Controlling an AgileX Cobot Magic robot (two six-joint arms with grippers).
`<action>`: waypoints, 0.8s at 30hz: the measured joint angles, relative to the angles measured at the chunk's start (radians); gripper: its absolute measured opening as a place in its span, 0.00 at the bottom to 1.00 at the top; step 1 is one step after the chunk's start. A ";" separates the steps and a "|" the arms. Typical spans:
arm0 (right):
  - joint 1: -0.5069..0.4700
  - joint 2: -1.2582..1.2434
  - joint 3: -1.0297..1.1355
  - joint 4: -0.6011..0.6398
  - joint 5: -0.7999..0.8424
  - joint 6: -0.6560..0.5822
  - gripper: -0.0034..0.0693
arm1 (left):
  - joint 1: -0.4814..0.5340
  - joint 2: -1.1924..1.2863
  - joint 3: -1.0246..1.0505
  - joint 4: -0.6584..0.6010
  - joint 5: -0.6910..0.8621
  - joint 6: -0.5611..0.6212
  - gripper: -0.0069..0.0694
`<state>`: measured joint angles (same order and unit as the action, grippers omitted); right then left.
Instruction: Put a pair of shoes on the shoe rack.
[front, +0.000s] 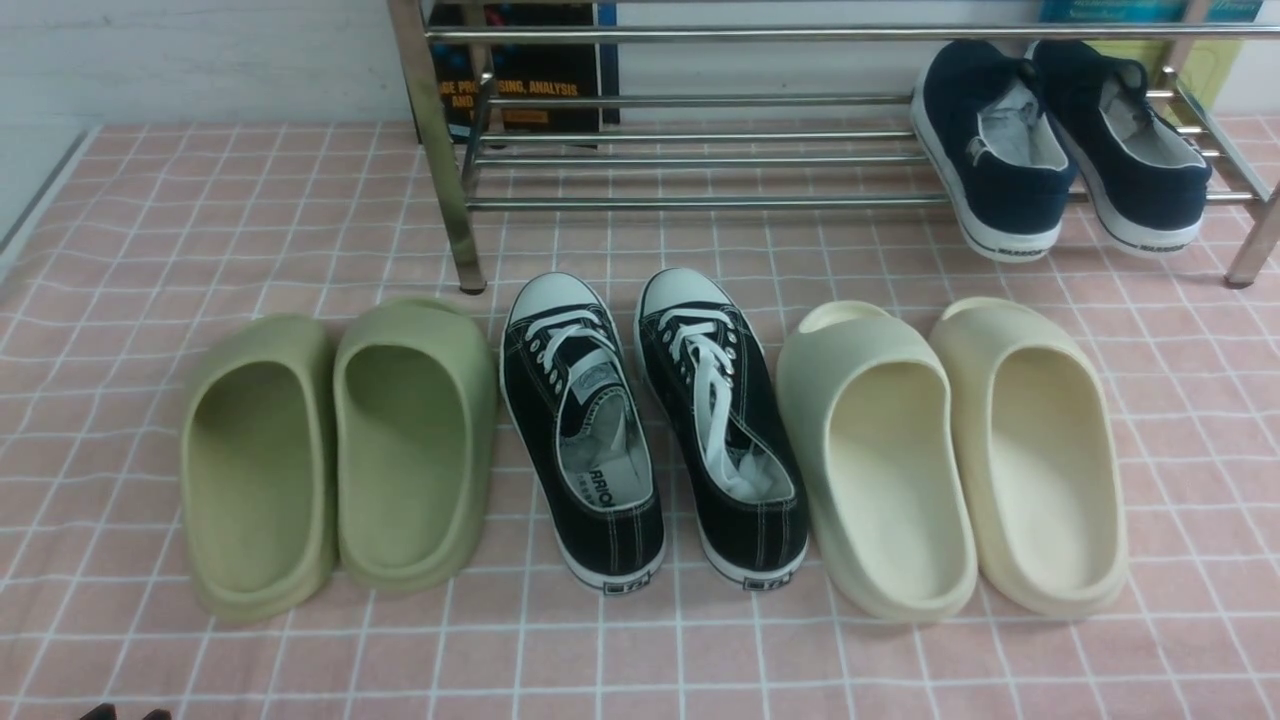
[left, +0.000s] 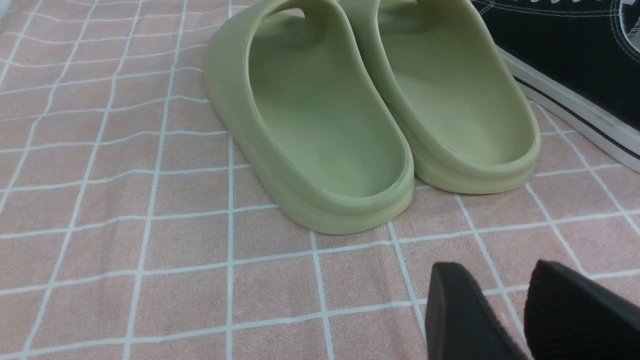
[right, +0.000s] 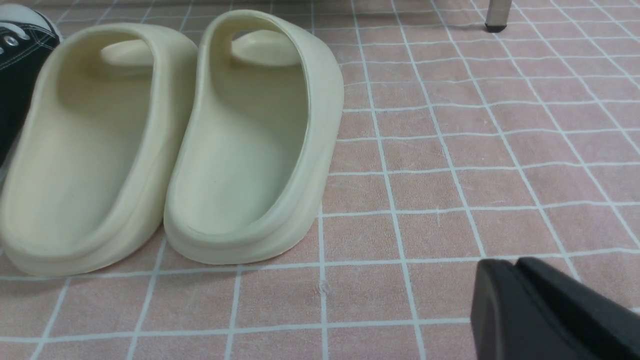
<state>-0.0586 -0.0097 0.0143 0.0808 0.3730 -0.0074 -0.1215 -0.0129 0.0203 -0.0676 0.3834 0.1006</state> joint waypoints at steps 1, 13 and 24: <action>0.000 0.000 0.000 0.000 0.000 -0.001 0.11 | 0.000 0.000 0.000 0.000 0.000 0.000 0.40; 0.000 0.000 0.000 -0.001 0.000 -0.003 0.13 | 0.000 0.000 0.000 0.000 0.000 0.000 0.40; 0.000 0.000 0.000 -0.001 0.000 -0.003 0.15 | 0.000 0.000 0.000 0.000 0.000 0.000 0.40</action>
<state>-0.0586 -0.0097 0.0143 0.0797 0.3730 -0.0106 -0.1215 -0.0129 0.0203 -0.0676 0.3834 0.1006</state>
